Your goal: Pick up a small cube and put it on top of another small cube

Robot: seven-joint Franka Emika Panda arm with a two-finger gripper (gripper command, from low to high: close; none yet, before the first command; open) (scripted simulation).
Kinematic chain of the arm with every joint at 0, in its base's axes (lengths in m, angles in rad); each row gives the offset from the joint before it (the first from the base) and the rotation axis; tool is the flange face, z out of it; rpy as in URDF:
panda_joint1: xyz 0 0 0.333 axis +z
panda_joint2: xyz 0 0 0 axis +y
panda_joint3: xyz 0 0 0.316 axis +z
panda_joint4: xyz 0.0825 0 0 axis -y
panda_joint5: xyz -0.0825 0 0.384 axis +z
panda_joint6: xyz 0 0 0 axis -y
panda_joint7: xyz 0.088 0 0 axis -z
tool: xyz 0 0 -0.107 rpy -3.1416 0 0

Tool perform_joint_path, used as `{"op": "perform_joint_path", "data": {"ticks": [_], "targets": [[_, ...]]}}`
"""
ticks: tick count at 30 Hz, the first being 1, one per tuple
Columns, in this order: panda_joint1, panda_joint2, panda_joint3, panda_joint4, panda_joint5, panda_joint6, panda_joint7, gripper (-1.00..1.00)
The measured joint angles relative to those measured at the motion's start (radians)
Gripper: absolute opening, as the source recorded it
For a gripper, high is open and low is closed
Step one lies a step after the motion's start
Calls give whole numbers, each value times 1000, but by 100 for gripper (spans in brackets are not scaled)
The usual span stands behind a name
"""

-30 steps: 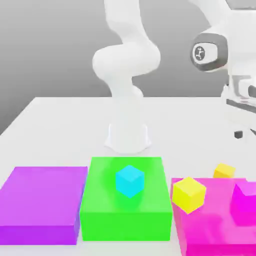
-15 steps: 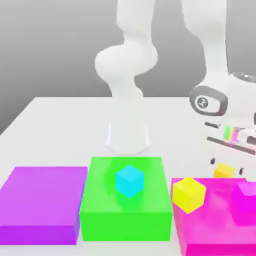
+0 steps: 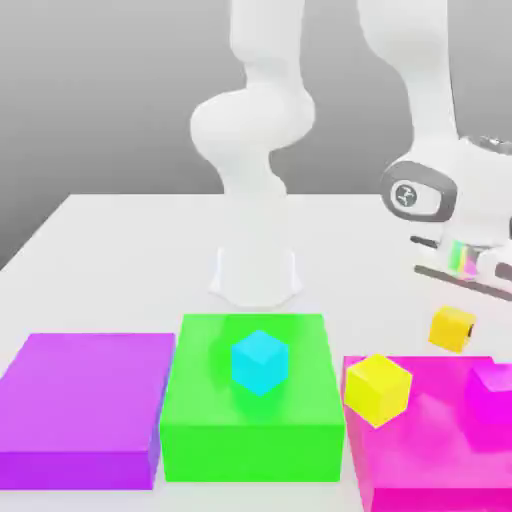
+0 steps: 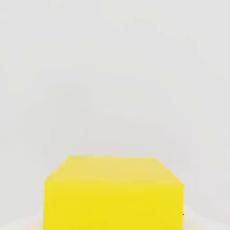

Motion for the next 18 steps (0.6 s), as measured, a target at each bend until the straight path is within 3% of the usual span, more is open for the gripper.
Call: {"op": "perform_joint_path", "data": {"ticks": [6,14,18], "targets": [[-184,-202,-140,17,-46,-209,-274,-100],[-414,-455,-405,46,-164,-485,-650,-100],[-437,-407,-471,21,-172,-414,-722,-100]]}}
